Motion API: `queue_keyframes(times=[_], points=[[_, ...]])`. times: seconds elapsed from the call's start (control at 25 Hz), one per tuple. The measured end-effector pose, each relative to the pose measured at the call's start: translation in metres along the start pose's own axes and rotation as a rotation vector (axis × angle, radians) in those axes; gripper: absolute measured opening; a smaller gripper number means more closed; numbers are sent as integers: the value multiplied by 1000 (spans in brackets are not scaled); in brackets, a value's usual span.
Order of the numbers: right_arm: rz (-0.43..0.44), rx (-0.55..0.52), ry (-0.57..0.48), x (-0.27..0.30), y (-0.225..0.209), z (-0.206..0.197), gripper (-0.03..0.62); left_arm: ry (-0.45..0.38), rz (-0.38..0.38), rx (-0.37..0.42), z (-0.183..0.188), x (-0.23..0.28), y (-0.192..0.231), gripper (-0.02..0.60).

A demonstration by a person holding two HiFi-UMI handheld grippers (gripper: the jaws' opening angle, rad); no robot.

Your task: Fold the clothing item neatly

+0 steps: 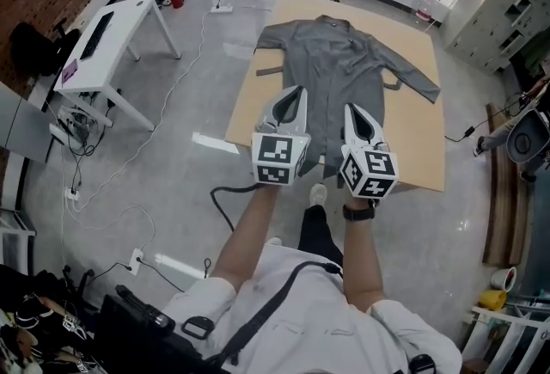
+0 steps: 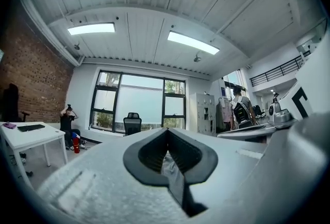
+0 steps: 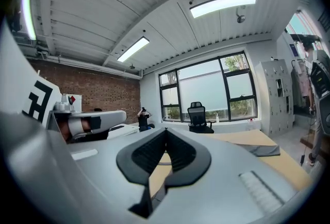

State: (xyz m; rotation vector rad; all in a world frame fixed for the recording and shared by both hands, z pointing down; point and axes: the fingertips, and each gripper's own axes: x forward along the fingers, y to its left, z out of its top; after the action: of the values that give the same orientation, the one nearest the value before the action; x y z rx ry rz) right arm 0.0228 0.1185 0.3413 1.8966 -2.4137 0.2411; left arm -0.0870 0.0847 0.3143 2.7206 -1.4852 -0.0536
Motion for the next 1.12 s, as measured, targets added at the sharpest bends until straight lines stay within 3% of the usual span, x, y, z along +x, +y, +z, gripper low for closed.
queue_keyframes(times=[0.2,0.52,0.88,1.12], points=[[67,5,24,60,-44,4,5,13,30,-23,-10,76,3,0],[135,17,-33,146,-135,60,5,2,99,30,12,185,3,0],[200,98,80,211,-181,19,5,86,211,29,-22,229,36,0],[217,97,90,241,-181,12,5,86,174,23,-33,263,43,0]])
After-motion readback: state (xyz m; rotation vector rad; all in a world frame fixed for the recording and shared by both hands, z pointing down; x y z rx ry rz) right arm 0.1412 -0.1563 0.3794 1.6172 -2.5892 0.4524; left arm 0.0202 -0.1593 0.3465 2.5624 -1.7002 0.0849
